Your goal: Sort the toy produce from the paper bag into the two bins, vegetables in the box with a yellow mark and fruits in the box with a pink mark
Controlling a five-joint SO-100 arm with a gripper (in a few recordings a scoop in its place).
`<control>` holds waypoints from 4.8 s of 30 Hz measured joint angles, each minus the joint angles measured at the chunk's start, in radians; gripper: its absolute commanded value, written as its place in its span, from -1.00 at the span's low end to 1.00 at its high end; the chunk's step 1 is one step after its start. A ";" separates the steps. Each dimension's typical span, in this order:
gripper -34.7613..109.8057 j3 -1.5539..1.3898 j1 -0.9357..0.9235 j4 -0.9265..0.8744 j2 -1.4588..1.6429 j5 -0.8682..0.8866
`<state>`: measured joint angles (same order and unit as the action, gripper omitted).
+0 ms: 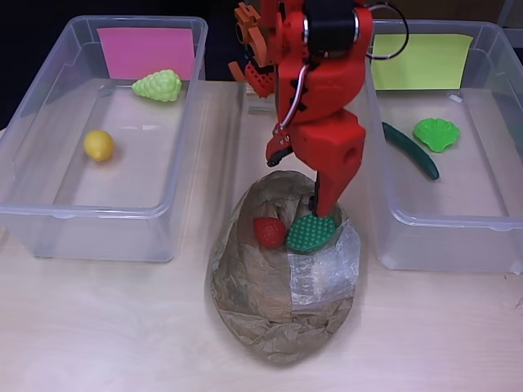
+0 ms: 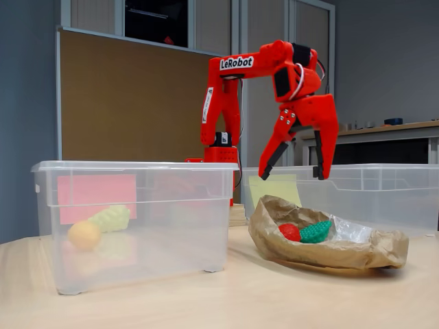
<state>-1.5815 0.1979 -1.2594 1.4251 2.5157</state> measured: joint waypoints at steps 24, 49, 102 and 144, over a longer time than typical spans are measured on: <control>0.06 0.175 0.086 0.192 -0.417 0.008; -0.52 -0.074 -0.012 0.288 -0.331 -0.184; -0.22 -0.554 1.020 0.120 0.649 0.293; -0.17 -0.037 0.043 0.083 0.285 -1.019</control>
<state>-1.6183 0.2408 -1.1766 1.7104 1.4972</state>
